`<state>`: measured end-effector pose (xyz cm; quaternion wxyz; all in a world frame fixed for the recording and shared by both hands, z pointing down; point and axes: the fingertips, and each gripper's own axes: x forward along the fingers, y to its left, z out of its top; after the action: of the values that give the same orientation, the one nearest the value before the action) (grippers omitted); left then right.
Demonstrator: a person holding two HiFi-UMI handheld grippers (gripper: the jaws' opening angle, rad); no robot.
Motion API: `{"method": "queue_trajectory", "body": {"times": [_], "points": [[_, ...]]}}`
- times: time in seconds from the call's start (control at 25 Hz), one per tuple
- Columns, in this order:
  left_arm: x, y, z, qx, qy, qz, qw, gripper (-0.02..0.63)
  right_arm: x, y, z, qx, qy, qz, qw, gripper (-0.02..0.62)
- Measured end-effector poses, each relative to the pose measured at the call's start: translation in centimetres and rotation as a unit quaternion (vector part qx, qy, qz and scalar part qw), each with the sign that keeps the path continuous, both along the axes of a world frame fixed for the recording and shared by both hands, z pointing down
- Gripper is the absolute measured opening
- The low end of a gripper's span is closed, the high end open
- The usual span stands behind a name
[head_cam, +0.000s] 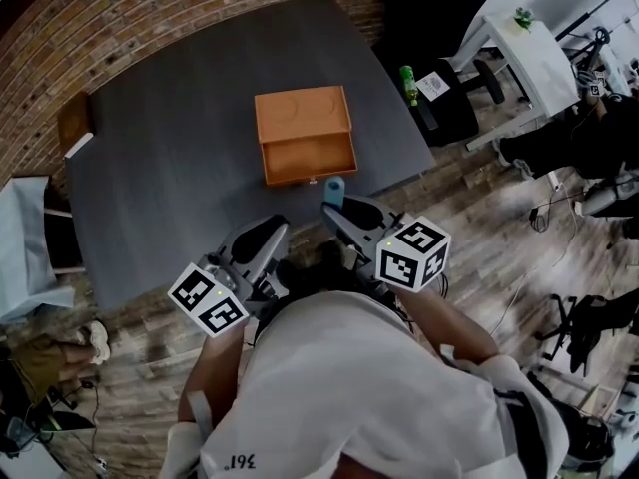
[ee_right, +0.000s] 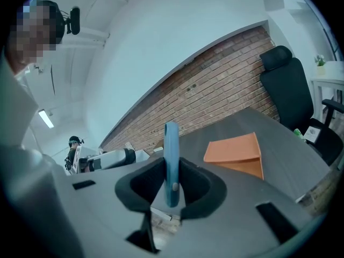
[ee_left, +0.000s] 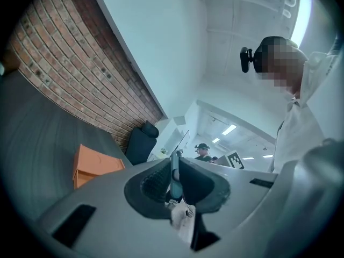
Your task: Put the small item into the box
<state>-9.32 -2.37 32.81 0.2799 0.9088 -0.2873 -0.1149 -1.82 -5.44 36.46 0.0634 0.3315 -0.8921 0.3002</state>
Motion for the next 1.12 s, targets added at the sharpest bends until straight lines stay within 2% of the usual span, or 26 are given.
{"method": "queue_trajectory", "body": {"times": [0.4,0.84,1.12], "points": [[1.7,-0.7,0.0,-0.002,0.001,-0.029,0.9996,0.051,1.9,-1.4,-0.3,0.01,0.01,-0.024,1.0,0.095],[3.6,-3.9,-1.7,0.03,-0.025,-0.016,0.9991,0.051,2.4,-4.5,-1.8,0.045,0.024,-0.043,0.998,0.095],[3.9,-6.2,-0.5,0.03,-0.045,-0.007,0.9985,0.051,1.9,-7.0,-0.4,0.046,0.049,-0.051,0.996,0.095]]}}
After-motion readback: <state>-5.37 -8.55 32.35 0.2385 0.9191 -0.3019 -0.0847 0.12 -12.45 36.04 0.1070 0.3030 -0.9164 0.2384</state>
